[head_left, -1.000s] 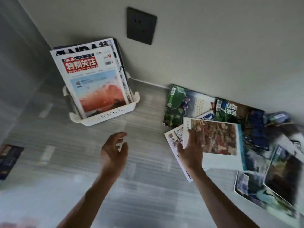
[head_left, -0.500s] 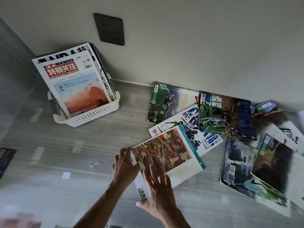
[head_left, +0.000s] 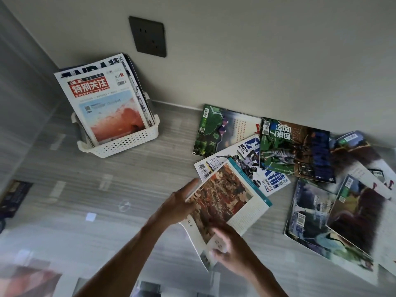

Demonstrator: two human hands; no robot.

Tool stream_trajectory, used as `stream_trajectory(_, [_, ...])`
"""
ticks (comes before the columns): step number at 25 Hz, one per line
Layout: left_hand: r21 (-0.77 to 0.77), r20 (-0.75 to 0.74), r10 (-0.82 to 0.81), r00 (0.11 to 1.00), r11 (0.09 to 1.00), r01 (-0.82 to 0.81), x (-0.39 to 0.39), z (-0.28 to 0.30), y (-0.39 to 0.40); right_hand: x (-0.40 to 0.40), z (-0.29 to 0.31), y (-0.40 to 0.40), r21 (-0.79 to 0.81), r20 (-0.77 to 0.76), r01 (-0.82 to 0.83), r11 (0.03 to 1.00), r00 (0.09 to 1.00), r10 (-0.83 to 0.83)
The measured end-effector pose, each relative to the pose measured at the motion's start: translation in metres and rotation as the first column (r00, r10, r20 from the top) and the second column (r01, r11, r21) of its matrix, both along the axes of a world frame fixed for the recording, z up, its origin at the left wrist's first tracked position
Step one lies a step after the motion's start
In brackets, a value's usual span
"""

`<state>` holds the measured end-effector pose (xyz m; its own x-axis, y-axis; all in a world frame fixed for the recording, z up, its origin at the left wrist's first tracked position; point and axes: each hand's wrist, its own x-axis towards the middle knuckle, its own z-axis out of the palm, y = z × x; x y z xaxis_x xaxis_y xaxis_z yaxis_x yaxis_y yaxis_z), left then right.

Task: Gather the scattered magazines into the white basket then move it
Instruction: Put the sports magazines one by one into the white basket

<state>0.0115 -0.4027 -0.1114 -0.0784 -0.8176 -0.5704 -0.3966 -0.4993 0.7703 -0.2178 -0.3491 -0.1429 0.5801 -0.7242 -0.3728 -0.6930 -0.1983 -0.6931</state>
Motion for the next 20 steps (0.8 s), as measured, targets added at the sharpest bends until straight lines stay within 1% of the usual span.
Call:
stream_trajectory(1, [0.015,-0.093,0.057,0.994,0.998,-0.055,0.002,0.012,-0.003,-0.008,0.013,-0.003,-0.056,0.043,-0.015,0.998,0.999,0.018])
stream_trajectory(2, [0.072,-0.175,0.155,0.972,0.987,-0.144,0.009,0.025,-0.004,-0.018,0.019,-0.009,-0.108,0.056,0.011,0.994,0.998,-0.005])
stream_trajectory(3, [0.164,-0.239,0.263,0.935,0.960,-0.228,0.020,0.037,-0.005,-0.025,0.025,-0.017,-0.150,0.080,0.094,0.984,0.993,-0.083])
stream_trajectory(4, [0.269,-0.326,0.359,0.874,0.922,-0.279,0.032,0.049,-0.004,-0.027,0.030,-0.028,-0.213,0.088,0.162,0.964,0.985,-0.146])
stream_trajectory(5, [0.353,-0.429,0.423,0.798,0.892,-0.283,0.042,0.062,-0.002,-0.027,0.036,-0.036,-0.296,0.080,0.150,0.943,0.988,-0.132])
stream_trajectory(6, [0.390,-0.521,0.452,0.724,0.881,-0.269,0.049,0.074,0.001,-0.026,0.041,-0.041,-0.334,0.080,0.104,0.937,0.993,-0.082])
stream_trajectory(7, [0.367,-0.585,0.443,0.679,0.891,-0.265,0.053,0.084,0.005,-0.020,0.046,-0.046,-0.351,0.115,0.128,0.928,0.989,-0.093])
stream_trajectory(8, [0.306,-0.619,0.419,0.664,0.908,-0.288,0.056,0.095,0.007,-0.010,0.050,-0.050,-0.280,0.233,0.248,0.927,0.955,-0.185])
stream_trajectory(9, [0.199,-0.625,0.389,0.677,0.918,-0.343,0.058,0.104,0.009,0.008,0.060,-0.054,-0.224,0.334,0.394,0.891,0.890,-0.309])
stream_trajectory(10, [0.050,-0.614,0.360,0.702,0.906,-0.421,0.061,0.112,0.012,0.021,0.068,-0.060,-0.085,0.418,0.524,0.848,0.791,-0.447])
stream_trajectory(11, [-0.127,-0.604,0.318,0.730,0.867,-0.482,0.067,0.119,0.013,0.035,0.078,-0.067,0.036,0.477,0.595,0.803,0.696,-0.537])
stream_trajectory(12, [-0.289,-0.580,0.271,0.768,0.813,-0.505,0.076,0.125,0.014,0.044,0.085,-0.072,0.068,0.508,0.605,0.793,0.663,-0.550])
stream_trajectory(13, [-0.421,-0.526,0.240,0.816,0.760,-0.495,0.085,0.130,0.016,0.051,0.091,-0.075,0.094,0.526,0.576,0.812,0.664,-0.532])
stream_trajectory(14, [-0.506,-0.448,0.256,0.857,0.718,-0.478,0.096,0.130,0.018,0.063,0.096,-0.077,0.096,0.529,0.533,0.841,0.688,-0.496])
stream_trajectory(15, [-0.537,-0.346,0.327,0.880,0.700,-0.471,0.106,0.125,0.021,0.073,0.096,-0.077,0.087,0.490,0.496,0.864,0.734,-0.470])
stream_trajectory(16, [-0.528,-0.227,0.422,0.878,0.704,-0.475,0.115,0.115,0.024,0.084,0.092,-0.075,0.055,0.421,0.463,0.885,0.793,-0.441])
stream_trajectory(17, [-0.493,-0.087,0.496,0.864,0.732,-0.470,0.120,0.102,0.028,0.093,0.084,-0.072,0.024,0.319,0.438,0.899,0.849,-0.422])
stream_trajectory(18, [-0.439,0.070,0.521,0.851,0.782,-0.443,0.124,0.088,0.033,0.100,0.075,-0.070,-0.014,0.228,0.420,0.907,0.885,-0.406])
stream_trajectory(19, [-0.396,0.215,0.507,0.835,0.826,-0.400,0.125,0.075,0.040,0.107,0.069,-0.071,-0.031,0.165,0.419,0.907,0.898,-0.409])
stream_trajectory(20, [-0.389,0.308,0.493,0.814,0.846,-0.365,0.129,0.066,0.045,0.112,0.068,-0.075,-0.049,0.149,0.416,0.908,0.902,-0.405])
